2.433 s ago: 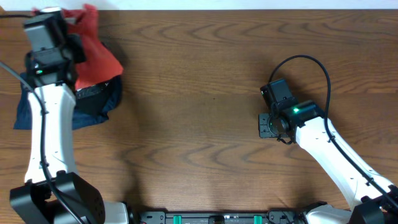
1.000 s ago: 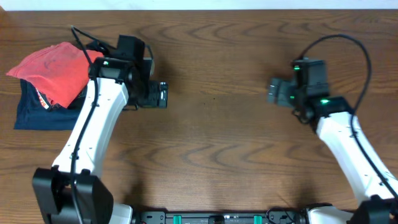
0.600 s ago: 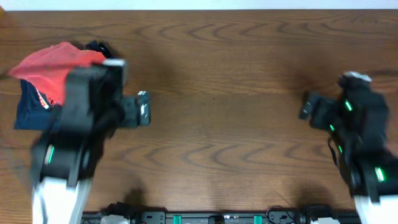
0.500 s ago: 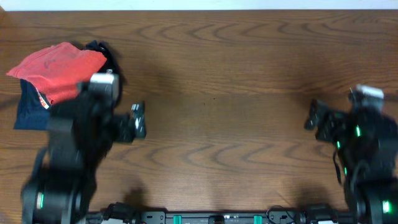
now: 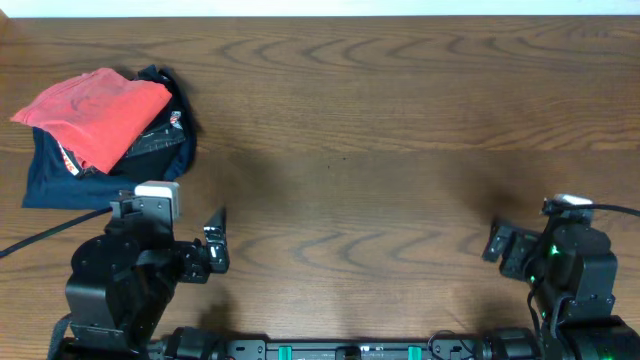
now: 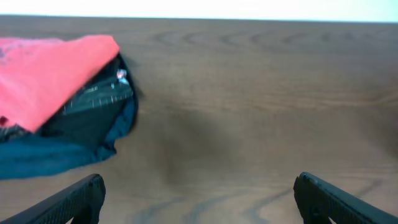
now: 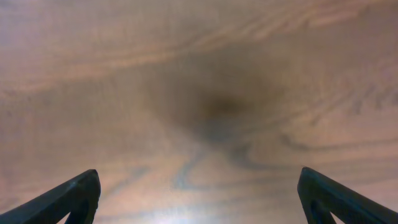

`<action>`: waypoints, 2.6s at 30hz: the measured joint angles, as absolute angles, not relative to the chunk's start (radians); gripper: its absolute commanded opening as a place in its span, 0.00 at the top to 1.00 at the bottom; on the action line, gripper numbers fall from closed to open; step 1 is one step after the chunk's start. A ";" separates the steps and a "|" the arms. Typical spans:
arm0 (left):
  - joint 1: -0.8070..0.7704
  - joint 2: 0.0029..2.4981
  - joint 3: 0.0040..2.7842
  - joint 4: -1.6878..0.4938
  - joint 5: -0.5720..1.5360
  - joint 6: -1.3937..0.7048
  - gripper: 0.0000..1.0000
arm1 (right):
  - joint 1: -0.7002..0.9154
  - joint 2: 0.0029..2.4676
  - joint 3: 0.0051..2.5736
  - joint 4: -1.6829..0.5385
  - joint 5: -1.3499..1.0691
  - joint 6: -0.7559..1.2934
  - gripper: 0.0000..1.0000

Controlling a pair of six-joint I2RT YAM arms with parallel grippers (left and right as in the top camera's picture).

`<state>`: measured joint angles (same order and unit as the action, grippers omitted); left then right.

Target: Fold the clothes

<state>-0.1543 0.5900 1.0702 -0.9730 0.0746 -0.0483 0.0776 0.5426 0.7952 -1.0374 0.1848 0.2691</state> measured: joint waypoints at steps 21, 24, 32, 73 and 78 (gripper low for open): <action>-0.154 0.590 1.070 -1.015 0.075 -0.048 0.02 | 0.075 0.406 0.748 -1.035 0.169 0.257 0.01; -0.154 0.590 1.070 -1.015 0.075 -0.048 0.02 | 0.075 0.303 0.662 -0.894 0.139 0.206 0.01; -0.154 0.590 1.070 -1.015 0.075 -0.048 0.02 | 0.075 0.061 0.303 -0.416 0.048 0.109 0.01; -0.154 0.589 1.070 -1.016 0.075 -0.048 0.02 | 0.050 0.013 0.007 -0.067 -0.031 0.089 0.01; -0.146 0.584 1.069 -1.067 0.060 -0.028 0.02 | 0.050 0.013 0.007 -0.067 -0.031 0.089 0.01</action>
